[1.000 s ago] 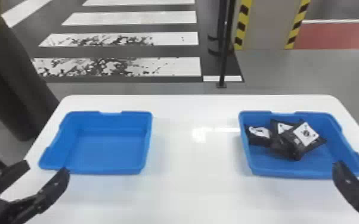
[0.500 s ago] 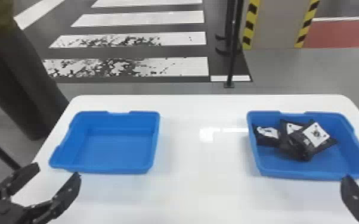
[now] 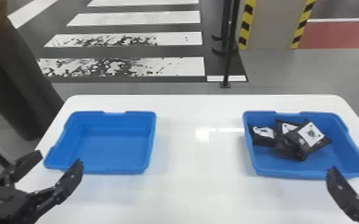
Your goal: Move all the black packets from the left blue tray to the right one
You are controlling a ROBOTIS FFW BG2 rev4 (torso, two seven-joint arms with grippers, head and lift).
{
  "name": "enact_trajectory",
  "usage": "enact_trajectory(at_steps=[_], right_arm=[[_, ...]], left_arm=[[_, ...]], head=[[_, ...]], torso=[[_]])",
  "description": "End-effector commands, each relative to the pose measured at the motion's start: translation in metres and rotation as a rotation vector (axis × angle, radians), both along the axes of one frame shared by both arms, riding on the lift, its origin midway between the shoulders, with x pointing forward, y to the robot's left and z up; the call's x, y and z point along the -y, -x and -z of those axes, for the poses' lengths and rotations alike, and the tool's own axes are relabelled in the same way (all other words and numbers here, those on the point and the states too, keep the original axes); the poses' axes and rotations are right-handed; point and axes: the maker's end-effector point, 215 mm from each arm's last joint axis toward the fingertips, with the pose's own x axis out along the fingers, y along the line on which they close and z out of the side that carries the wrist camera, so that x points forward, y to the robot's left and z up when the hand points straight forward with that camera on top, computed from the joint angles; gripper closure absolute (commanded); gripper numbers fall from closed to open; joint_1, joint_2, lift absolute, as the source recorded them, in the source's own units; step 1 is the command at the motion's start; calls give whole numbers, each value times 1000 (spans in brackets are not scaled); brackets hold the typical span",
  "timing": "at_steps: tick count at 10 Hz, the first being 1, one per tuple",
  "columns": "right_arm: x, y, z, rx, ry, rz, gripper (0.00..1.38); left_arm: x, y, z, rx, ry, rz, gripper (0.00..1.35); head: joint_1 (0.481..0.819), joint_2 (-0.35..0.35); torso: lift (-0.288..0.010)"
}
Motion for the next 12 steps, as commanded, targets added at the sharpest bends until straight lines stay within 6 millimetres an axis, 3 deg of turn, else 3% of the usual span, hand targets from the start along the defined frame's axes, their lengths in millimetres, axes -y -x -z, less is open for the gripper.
enact_trajectory(at_steps=[1, 12], right_arm=[[-1, -3, -1, 6, -7, -1, 156], [-14, -5, 8, -4, -72, -22, 156]], left_arm=[[6, -1, 4, -9, 17, 7, 162], [23, -8, 19, -33, 99, 34, 162]], head=[[695, 68], [695, 51]], torso=[[-140], [-140]])
